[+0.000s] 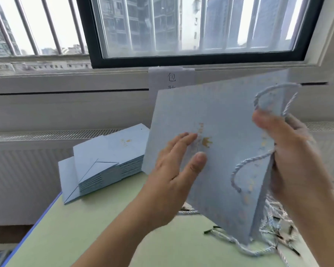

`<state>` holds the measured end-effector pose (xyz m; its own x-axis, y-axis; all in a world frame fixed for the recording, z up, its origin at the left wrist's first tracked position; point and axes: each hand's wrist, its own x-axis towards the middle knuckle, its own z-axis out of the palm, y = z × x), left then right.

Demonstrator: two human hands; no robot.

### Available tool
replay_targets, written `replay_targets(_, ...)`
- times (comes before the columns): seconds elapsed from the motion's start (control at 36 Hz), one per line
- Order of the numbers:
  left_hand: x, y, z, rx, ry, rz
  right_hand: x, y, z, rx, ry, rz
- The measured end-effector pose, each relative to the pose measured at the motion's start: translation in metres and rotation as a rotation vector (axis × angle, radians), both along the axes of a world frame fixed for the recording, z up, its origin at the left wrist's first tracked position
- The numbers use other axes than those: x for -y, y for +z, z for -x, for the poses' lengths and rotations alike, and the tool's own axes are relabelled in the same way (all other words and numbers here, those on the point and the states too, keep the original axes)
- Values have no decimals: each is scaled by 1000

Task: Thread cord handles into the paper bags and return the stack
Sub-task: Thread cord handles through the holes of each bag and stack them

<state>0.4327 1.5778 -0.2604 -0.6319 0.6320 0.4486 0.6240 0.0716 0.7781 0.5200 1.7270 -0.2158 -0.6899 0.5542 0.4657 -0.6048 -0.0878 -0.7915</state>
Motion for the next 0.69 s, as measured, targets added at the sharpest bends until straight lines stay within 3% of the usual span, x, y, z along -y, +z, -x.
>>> replay_targets(0.11, -7, 19, -4, 660, -336, -228, 11, -2, -1, 0, -227, -577)
replay_targets(0.22, -2, 31, 3, 1014, -538, -349, 26, -20, 1, 104, -418, -1113)
replay_targets(0.28, -1, 31, 5, 1119, -516, -329, 27, -32, 0, 157, -470, -1394)
replay_targets(0.33, 1, 24, 9, 1185, -429, -258, 21, -41, -4, 242, -386, -1539)
replay_targets(0.42, -1, 10, 16, 1234, -323, -261, 9, -42, -15, 316, -213, -1581)
replay_targets(0.5, -10, -2, 26, 1265, -223, -313, -16, -31, -23, 461, -30, -1222)
replay_targets(0.56, -20, -3, 31, 1251, -169, -365, -43, -24, -19, 488, -186, -979)
replay_targets(0.64, -38, 1, 40, 1215, -149, -451, -94, -26, -4, 636, -560, -1013)
replay_targets(0.69, -52, 4, 48, 1184, -147, -486, -123, -28, 4, 785, -504, -911)
